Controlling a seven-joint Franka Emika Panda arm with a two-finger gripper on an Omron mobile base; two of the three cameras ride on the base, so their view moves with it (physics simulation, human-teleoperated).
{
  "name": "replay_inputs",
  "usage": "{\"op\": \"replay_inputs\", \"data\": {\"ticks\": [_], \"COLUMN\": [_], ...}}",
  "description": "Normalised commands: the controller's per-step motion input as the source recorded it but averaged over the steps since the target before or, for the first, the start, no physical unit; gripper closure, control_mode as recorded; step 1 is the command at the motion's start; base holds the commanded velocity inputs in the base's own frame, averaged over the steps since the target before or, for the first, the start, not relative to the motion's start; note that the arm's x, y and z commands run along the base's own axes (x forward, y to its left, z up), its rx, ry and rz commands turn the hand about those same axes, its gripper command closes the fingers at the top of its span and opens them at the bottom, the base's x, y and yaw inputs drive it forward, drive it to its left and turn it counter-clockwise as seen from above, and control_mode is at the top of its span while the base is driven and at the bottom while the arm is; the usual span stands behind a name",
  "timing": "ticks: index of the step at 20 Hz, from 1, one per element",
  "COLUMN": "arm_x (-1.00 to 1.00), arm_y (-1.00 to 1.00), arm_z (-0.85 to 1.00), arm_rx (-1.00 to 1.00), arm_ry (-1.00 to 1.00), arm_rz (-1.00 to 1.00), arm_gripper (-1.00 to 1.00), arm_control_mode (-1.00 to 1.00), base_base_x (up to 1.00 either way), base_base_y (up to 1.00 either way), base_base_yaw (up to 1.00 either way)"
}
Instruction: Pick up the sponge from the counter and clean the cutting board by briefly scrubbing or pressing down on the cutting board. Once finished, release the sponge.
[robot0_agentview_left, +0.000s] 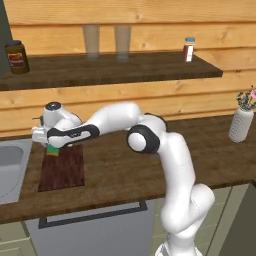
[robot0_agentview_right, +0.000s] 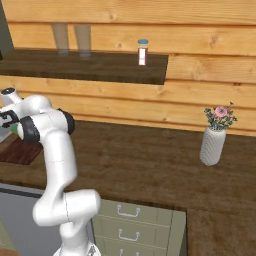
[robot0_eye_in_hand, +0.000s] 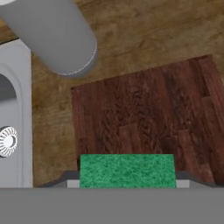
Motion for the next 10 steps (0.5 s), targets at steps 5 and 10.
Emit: {"op": "replay_inputs", "data": {"ticks": [5,10], "arm_x": [0.20,0.00], "arm_y": [0.25,0.24], "arm_z": [-0.43,-0.46], "arm_rx": [0.00,0.00], "arm_ry": [0.01,0.00], "arm_rz": [0.08,0.01], "arm_gripper": [1.00,1.00], "arm_control_mode": [-1.00,-1.00], "base_base_x": [0.00,0.00], "base_base_y": [0.00,0.00], "base_base_yaw": [0.00,0.00]}}
